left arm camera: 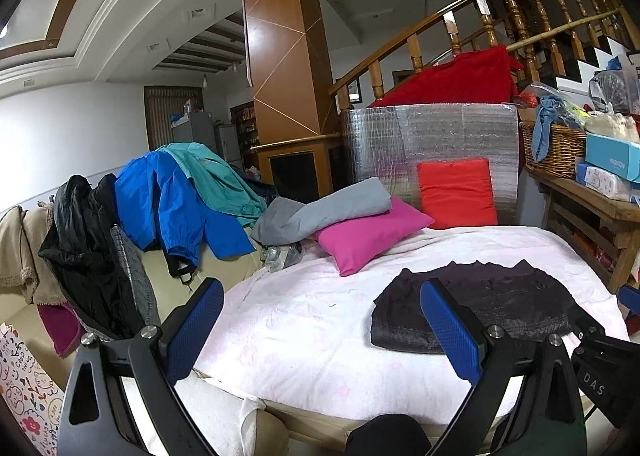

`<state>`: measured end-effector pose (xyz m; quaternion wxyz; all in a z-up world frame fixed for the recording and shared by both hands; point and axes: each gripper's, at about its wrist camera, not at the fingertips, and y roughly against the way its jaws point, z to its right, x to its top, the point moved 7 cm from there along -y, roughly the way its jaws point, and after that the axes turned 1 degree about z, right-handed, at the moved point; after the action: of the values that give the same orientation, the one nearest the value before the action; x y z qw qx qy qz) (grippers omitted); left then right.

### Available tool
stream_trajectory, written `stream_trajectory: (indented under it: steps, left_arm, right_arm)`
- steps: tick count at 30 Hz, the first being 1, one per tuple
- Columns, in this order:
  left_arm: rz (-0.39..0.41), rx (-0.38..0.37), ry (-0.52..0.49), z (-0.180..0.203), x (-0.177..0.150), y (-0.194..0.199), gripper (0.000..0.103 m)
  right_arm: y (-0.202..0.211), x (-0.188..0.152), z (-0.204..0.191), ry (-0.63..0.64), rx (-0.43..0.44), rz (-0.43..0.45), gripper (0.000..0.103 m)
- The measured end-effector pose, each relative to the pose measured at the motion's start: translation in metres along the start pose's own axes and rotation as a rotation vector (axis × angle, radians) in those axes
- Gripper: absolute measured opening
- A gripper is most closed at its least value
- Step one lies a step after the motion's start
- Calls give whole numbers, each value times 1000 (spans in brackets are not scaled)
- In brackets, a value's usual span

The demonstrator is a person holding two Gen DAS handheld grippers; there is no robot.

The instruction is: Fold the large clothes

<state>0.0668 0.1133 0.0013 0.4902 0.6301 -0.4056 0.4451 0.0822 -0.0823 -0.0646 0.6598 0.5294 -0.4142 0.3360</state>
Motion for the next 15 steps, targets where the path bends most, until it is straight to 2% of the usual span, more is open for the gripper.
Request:
stream_trajectory:
  steps: [15]
  left_arm:
    - [-11,-38,-64,41,1,-1,99]
  right_arm:
    - [-1,1,34,-50,-30,20,76]
